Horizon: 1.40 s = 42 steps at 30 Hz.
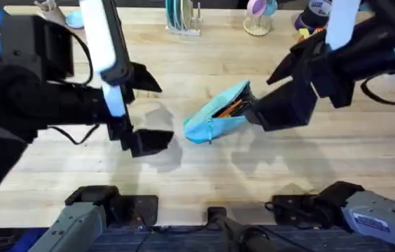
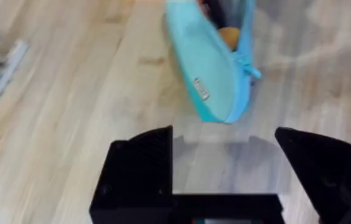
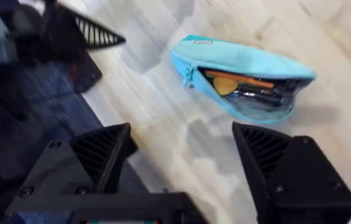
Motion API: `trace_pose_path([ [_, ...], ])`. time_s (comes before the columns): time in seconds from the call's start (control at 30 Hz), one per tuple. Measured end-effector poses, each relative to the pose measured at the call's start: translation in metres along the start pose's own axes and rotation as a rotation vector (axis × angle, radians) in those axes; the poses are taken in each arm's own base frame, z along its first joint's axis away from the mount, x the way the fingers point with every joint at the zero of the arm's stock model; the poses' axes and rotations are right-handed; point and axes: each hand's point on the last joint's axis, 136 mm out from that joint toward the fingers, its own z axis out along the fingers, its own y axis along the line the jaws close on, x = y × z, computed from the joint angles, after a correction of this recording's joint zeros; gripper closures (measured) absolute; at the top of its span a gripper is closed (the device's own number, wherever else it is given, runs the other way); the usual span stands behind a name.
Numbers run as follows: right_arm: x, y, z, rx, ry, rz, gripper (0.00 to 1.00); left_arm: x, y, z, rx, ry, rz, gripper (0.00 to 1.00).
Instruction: Unzip the bag, pick up the pens from the table one at a time and place them inside, then zip the bag closed.
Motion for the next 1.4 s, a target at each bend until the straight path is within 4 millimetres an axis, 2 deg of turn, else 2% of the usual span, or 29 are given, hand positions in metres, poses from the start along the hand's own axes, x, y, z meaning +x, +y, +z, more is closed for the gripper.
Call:
trace_pose_path([
  [0.07,0.0,0.0,0.0,0.0,0.0,0.074,0.004,0.003,-0.007,0.005,0.03,-0.019,0.019,0.006],
  [0.1,0.0,0.0,0.0,0.0,0.0,0.177,0.004,0.004,-0.014,0.008,0.056,-0.043,0.043,0.006],
  [0.4,0.0,0.002,0.0,-0.012,0.004,0.437,0.003,0.003,-0.025,0.008,0.097,-0.059,0.045,0.006],
  [0.67,0.001,0.019,0.005,-0.04,0.028,0.466,0.004,0.003,-0.025,0.008,0.1,-0.058,0.044,0.008],
  [1.03,-0.003,0.026,0.015,0.063,0.016,0.503,0.004,0.003,-0.025,0.008,0.1,-0.058,0.047,0.008],
  [1.2,-0.003,0.032,0.032,0.067,0.014,0.491,0.005,0.003,-0.025,0.008,0.1,-0.058,0.047,0.008],
  [1.4,0.009,0.03,0.054,0.078,0.051,0.499,0.005,0.003,-0.026,0.008,0.1,-0.058,0.047,0.008],
])
